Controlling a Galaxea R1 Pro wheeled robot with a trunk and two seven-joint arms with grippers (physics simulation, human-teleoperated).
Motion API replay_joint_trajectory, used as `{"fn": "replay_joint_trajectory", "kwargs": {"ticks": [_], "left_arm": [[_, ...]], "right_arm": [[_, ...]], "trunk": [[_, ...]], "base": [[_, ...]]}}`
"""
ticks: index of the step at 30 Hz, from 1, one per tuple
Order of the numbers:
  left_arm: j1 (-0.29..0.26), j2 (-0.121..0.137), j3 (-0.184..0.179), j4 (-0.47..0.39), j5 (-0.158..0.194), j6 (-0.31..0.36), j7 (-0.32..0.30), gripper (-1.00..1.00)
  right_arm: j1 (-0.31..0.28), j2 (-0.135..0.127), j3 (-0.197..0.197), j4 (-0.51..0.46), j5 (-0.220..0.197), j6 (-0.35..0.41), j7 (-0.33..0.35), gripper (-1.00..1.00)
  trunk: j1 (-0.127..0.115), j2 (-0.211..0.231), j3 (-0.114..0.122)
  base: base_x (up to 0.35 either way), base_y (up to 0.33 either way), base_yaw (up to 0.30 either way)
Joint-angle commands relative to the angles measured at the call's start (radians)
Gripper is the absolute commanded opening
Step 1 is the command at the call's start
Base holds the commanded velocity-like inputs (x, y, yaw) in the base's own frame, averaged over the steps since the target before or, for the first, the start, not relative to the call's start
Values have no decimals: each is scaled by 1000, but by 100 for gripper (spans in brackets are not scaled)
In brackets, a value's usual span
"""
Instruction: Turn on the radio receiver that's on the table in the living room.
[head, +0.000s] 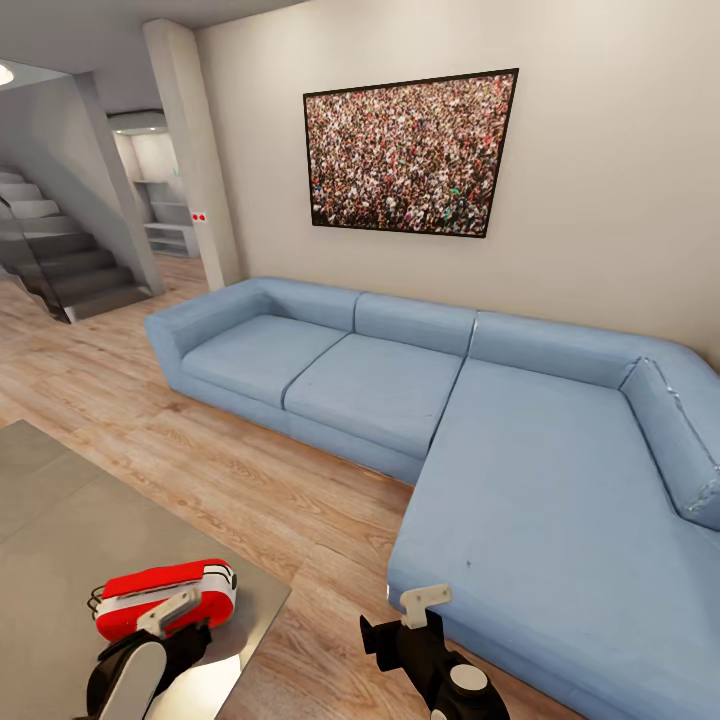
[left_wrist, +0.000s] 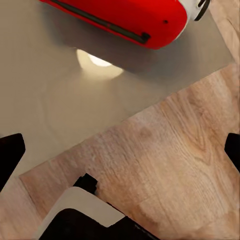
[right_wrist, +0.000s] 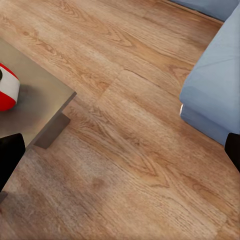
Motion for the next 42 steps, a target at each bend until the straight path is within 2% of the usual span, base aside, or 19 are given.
{"fn": "replay_joint_trajectory", "kwargs": {"ticks": [1, 13, 17, 20, 23, 26, 29, 40, 42], "left_arm": [[0, -2, 2, 0, 0, 0, -17, 100], [0, -7, 19, 1, -1, 2, -62, 100], [2, -9, 20, 2, -1, 3, -133, 100], [4, -6, 10, 2, -2, 8, -162, 100], [4, -5, -2, 2, -2, 10, -171, 100], [4, -4, -32, 1, -2, 11, -173, 100], [4, -3, -48, 2, -2, 11, -173, 100], [6, -7, -51, 4, 2, 11, -174, 100], [7, -7, -51, 6, 14, 11, -174, 100]], "right_arm": [[0, 0, 0, 0, 0, 0, 0, 100], [0, 0, -1, -2, 7, 0, 0, 100], [0, 0, 3, -2, 16, -5, -2, 100], [0, 0, 5, -3, 18, -7, -3, 100], [0, 0, 5, -3, 20, -8, -16, 100], [0, 0, 5, -3, 20, -9, -79, 100], [0, 0, 6, -3, 15, -4, -117, 100], [0, 0, 5, -3, 8, -6, -130, 100], [0, 0, 5, -3, 8, -6, -130, 100]], "trunk": [[0, 0, 0], [0, 0, 0], [0, 0, 0], [0, 0, 0], [0, 0, 0], [0, 0, 0], [0, 0, 0], [0, 0, 0], [0, 0, 0]], "base": [[0, 0, 0], [0, 0, 0], [0, 0, 0], [0, 0, 0], [0, 0, 0], [0, 0, 0], [0, 0, 0], [0, 0, 0], [0, 0, 0]]}}
